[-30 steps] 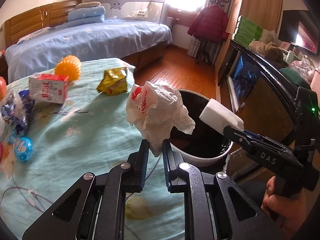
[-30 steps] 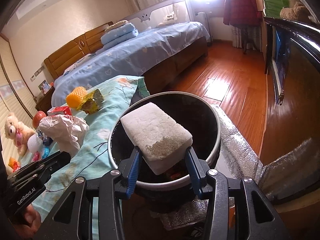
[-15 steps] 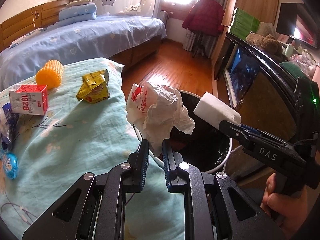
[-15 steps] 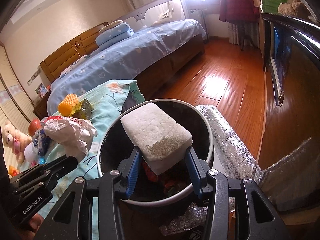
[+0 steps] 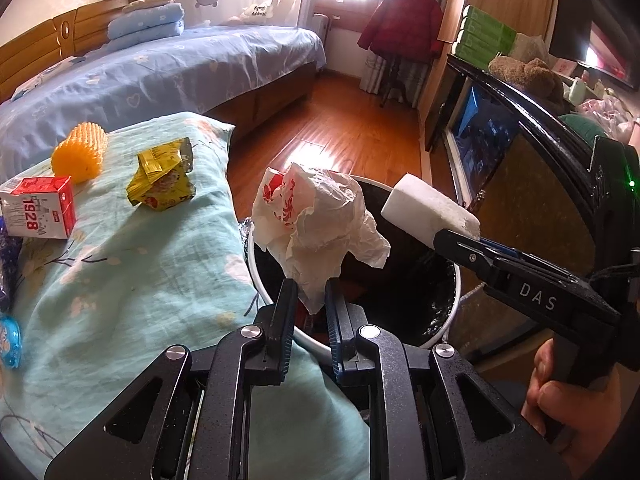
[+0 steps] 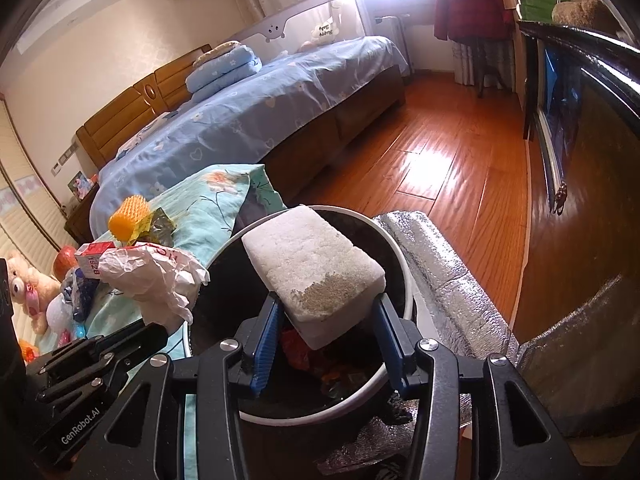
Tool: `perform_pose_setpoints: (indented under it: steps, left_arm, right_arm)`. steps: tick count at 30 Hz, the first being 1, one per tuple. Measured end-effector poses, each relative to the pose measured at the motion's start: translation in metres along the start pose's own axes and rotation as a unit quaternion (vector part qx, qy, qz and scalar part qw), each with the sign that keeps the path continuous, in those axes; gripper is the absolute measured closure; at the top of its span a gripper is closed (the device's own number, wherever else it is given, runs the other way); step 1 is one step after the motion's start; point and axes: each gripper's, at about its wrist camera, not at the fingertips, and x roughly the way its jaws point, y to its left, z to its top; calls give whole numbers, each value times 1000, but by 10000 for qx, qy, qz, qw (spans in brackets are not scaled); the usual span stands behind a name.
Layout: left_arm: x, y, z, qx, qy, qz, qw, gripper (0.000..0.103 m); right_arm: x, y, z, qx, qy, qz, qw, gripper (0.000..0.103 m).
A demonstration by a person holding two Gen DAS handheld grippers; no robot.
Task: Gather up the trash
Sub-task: 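Open the right tool over the bin while the left tool opens to drop the tissue, then move both open tools back over the table items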
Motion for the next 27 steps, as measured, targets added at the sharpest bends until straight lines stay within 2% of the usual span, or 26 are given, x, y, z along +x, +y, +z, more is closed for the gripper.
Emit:
perform_pose_setpoints:
  steps: [3, 7, 8, 11, 14, 27]
  left_arm:
    - [-2, 2, 1, -44, -43, -16, 10000, 81]
    - [-8, 6, -3, -85, -146, 12, 9999, 58]
    - [-11, 8, -5, -102, -173, 50, 9998, 57]
    - [-17, 19, -12, -217, -196, 138, 9995, 53]
    - [-24, 36, -23, -439, -203, 209, 9986, 42]
    - [-66, 111, -55, -1275, -358, 693, 9888, 38]
  right_arm:
    - [3, -2, 0, 37, 46, 13, 10000, 52]
    - [4, -3, 0, 113, 70, 122, 9998, 36]
    - [3, -2, -1, 115, 60, 143, 9998, 32]
    - [0, 1, -3, 108, 25, 174, 9998, 29]
    - [0, 7, -5, 94, 52, 246, 9996, 24]
    - [2, 72, -15, -355, 119, 696, 9969, 18]
